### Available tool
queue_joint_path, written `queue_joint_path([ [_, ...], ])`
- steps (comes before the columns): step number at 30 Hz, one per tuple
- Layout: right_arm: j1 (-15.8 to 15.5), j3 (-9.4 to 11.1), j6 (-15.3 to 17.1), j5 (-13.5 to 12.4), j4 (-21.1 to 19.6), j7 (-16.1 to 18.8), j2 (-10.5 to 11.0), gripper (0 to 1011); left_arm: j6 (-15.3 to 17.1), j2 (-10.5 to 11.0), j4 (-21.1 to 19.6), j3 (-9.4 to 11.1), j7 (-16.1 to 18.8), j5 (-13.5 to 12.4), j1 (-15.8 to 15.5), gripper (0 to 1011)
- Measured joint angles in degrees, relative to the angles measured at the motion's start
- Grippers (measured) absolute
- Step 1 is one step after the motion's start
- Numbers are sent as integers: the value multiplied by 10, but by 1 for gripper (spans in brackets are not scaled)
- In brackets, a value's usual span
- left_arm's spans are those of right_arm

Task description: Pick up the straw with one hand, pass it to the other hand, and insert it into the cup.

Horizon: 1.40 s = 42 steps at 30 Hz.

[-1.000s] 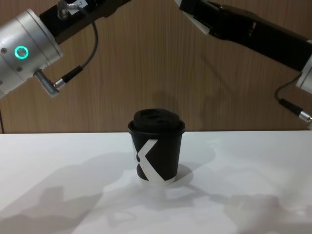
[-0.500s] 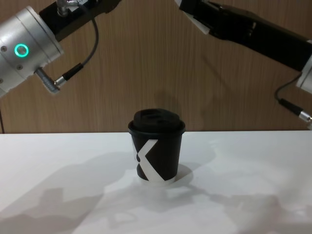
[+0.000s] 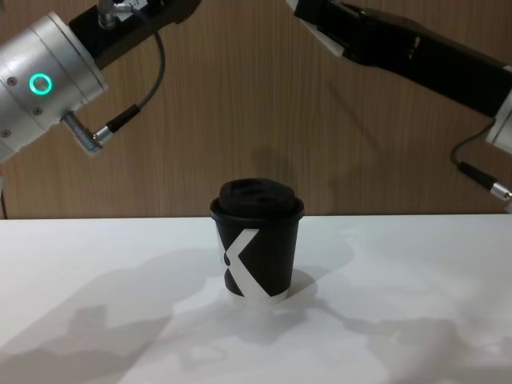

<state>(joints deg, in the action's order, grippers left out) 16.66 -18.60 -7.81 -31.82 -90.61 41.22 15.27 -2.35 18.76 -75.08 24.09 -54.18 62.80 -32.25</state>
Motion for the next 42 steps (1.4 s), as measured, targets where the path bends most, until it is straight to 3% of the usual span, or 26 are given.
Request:
queue_joint_path([
  [6, 0, 0, 0, 0, 0, 0, 0, 0, -2, 1, 2, 3, 1, 2, -1, 105],
  [17, 0, 0, 0, 0, 0, 0, 0, 36, -4, 3, 3, 8, 9, 4, -4, 40],
  [34, 0, 0, 0, 0, 0, 0, 0, 531, -13, 7, 0, 16, 27, 3, -4, 0],
  [35, 0, 0, 0, 0, 0, 0, 0, 612, -16, 8, -2, 17, 33, -2, -4, 0],
  [42, 0, 0, 0, 0, 0, 0, 0, 787, -28, 16, -14, 25, 70, -35, -2, 1],
])
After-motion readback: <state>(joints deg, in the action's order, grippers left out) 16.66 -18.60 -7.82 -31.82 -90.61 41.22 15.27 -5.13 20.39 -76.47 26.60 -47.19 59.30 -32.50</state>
